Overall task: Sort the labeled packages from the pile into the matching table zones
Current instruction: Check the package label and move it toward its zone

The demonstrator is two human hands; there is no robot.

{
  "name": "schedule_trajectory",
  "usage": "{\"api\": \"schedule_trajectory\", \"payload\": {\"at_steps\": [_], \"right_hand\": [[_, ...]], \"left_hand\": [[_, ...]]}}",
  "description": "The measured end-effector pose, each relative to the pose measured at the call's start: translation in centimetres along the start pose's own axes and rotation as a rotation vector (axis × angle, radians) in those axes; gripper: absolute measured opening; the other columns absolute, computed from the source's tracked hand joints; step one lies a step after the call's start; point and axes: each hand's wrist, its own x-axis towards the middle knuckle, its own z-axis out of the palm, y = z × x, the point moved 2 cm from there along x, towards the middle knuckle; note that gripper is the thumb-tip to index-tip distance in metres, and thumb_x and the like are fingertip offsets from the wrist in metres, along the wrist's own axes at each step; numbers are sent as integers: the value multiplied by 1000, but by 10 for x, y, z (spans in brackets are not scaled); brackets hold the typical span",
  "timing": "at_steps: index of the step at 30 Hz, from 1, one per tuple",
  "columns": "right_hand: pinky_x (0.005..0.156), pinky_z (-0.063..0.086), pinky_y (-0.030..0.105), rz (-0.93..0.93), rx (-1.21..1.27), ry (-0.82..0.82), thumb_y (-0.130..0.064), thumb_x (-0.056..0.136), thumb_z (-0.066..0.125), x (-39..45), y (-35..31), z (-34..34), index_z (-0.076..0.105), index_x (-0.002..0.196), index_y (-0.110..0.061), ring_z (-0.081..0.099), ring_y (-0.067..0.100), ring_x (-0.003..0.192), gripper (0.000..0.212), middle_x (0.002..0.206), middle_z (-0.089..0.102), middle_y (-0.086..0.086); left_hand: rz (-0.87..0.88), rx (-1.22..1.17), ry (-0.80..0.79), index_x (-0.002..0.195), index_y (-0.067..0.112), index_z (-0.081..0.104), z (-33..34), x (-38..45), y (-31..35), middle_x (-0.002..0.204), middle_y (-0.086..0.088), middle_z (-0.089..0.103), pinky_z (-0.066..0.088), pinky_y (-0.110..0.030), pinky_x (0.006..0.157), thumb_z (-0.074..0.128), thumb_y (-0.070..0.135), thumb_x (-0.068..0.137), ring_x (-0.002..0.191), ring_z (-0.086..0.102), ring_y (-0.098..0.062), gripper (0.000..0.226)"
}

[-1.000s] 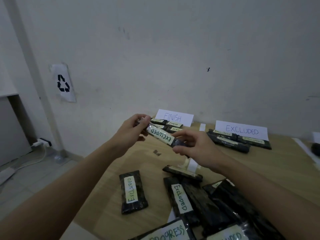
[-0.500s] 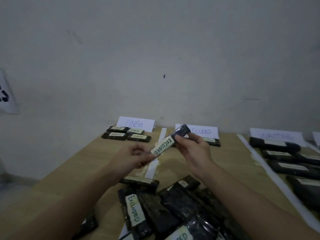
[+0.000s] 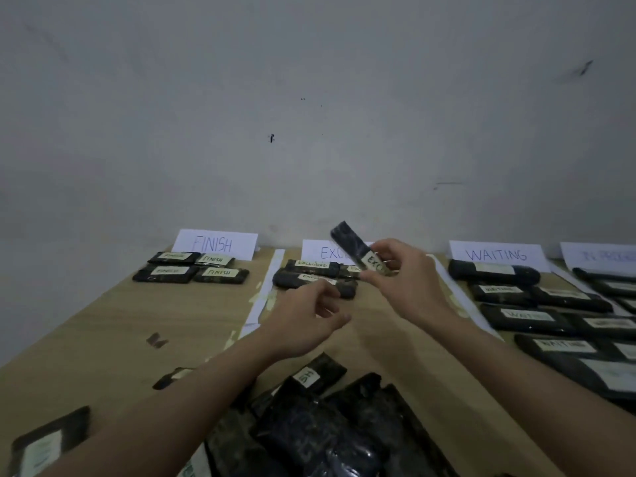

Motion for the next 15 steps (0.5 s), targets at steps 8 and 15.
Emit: {"api": "schedule_trajectory", "payload": {"at_steps": [8,15], "right_hand": [[86,42,32,-17,-596,-242,-13,84,61,45,90,-13,58,123,-22,48,25,114,40,121,56,6],[87,43,36,12,-716,-350,-15,90,54,53,114,8,56,124,-18,48,24,113,34,122,54,6]], "left_hand": [[105,300,-156,124,16,50,34,38,-9,124,1,57,42,-33,96,45,36,94,115,52,-15,36],[114,411,-247,132,19,45,49,50,-13,134,2,51,39,-31,100,36,39,96,122,47,-14,42]]}}
